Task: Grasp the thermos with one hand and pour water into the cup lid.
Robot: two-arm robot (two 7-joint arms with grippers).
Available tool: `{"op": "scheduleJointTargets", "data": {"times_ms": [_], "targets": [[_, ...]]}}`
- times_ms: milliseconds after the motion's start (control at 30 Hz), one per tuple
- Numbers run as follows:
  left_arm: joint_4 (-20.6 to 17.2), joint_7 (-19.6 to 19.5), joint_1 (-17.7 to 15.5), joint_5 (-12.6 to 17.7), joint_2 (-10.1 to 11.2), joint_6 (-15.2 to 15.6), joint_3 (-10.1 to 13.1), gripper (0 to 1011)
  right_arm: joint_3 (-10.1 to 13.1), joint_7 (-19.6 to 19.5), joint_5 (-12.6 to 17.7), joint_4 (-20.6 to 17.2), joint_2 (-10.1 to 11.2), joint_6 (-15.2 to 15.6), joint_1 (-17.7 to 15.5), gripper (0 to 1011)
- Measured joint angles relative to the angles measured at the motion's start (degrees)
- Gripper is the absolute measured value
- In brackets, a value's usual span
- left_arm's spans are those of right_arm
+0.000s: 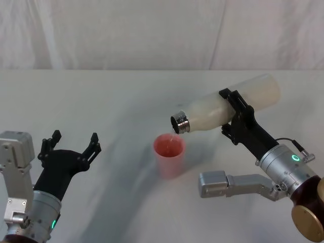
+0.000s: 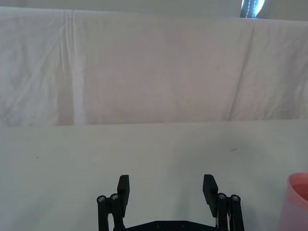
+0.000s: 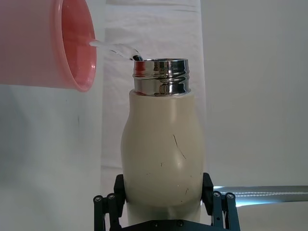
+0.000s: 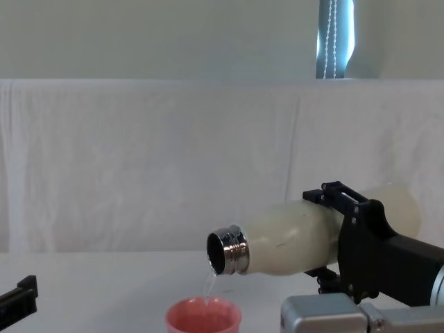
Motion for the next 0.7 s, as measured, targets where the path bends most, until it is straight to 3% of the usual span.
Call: {"op": "scheduleJointTargets", "data": {"times_ms": [700], "targets": [[0.0,0.0,0.0,0.0,0.0,0.0,0.0,1001,0.2,0.0,0.3,0.0,0.2,-0.1,0.1,951]]}}
